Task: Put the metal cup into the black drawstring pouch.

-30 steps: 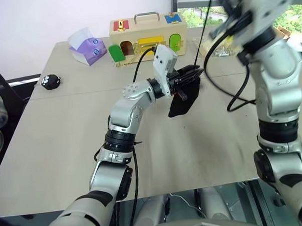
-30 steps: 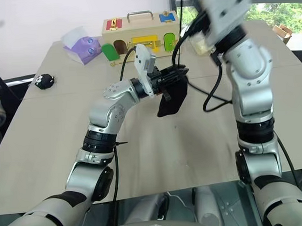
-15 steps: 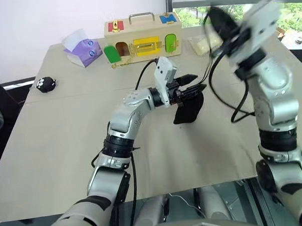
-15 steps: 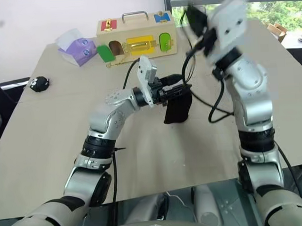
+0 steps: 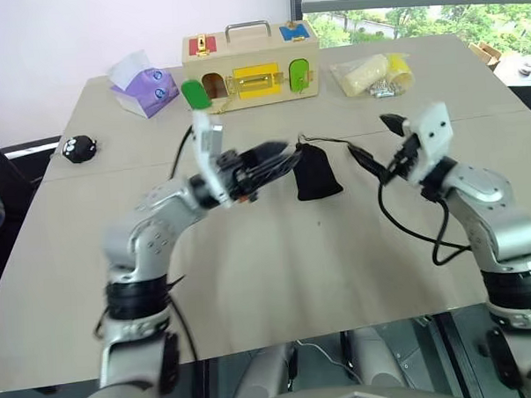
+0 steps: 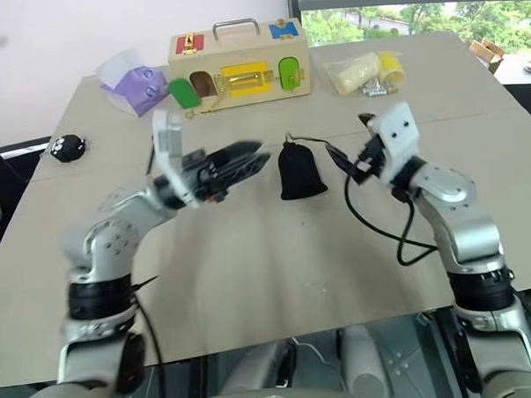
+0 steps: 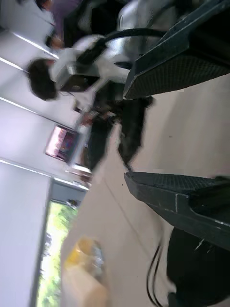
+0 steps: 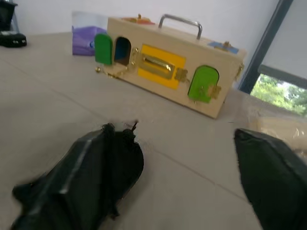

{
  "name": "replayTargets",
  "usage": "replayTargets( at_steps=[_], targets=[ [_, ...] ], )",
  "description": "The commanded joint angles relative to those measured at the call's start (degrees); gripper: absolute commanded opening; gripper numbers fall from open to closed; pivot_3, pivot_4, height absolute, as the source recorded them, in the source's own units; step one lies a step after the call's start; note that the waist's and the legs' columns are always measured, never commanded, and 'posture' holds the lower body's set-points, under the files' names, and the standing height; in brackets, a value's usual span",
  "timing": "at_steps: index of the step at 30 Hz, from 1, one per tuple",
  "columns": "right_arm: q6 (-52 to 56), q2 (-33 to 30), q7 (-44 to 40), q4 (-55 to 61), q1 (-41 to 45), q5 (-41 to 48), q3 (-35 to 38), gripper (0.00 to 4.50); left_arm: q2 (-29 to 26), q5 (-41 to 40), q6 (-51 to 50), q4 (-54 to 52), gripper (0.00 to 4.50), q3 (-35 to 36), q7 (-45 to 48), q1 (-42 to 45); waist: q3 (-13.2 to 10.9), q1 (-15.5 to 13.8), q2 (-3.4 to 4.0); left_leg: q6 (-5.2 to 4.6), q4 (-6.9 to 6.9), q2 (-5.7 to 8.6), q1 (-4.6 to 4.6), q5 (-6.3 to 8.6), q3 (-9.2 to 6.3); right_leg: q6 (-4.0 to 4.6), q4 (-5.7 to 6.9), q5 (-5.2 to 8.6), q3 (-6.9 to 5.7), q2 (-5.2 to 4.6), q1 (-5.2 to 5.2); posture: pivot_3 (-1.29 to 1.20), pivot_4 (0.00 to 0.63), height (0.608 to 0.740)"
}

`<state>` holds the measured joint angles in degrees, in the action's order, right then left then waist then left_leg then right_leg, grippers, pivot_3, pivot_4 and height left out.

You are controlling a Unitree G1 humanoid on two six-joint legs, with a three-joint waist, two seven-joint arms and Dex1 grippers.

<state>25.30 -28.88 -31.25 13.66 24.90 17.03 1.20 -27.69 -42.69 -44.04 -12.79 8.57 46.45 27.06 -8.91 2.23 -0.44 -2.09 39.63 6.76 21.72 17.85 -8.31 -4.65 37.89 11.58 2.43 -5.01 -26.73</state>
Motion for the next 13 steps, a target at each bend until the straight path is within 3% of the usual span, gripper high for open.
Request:
replayTargets(
  at_steps=[1, 6, 11, 13],
  targets=[
    [-2.91, -1.45, -3.11, -0.98, -3.29, 1.60, 3.59, 4.25, -2.70, 2.58, 1.39, -1.92, 2.44, 0.94, -1.09, -4.41, 0.00, -0.28, 0.00, 0.00, 0.00, 0.00, 0.02, 0.00, 0.00, 0.00, -0.01, 0.00, -0.01, 0.02, -0.01, 0.00, 0.150, 0.710],
    [-6.99, -3.71, -11.03, -9.10, -10.76, 5.54, 8.67, 4.25, -3.57, 16.22, 15.70, 0.43, 2.44, -1.40, -5.36, -14.41, 0.00, -1.11, 0.00, 0.00, -0.01, 0.01, -0.02, 0.00, -0.01, 0.01, -0.10, 0.00, -0.02, 0.00, 0.09, 0.00, 0.150, 0.710],
    [-15.66, -6.15, -27.25, -17.08, -16.11, 11.02, 12.53, 4.25, -2.39, 21.40, 23.08, 1.16, 2.44, -2.16, -7.06, -21.20, 0.00, -1.63, 0.00, 0.00, -0.02, 0.00, -0.03, 0.00, 0.03, 0.03, -0.11, -0.02, -0.01, -0.05, 0.12, 0.00, 0.150, 0.710],
    [-17.29, -6.88, -30.17, -19.23, -16.55, 11.68, 13.16, 4.25, -2.04, 21.91, 24.56, 1.21, 2.44, -2.16, -6.86, -22.45, 0.00, -1.63, 0.00, 0.00, -0.02, 0.00, -0.04, 0.00, 0.04, 0.03, -0.10, -0.02, 0.00, -0.07, 0.14, 0.00, 0.150, 0.710]
  ],
)
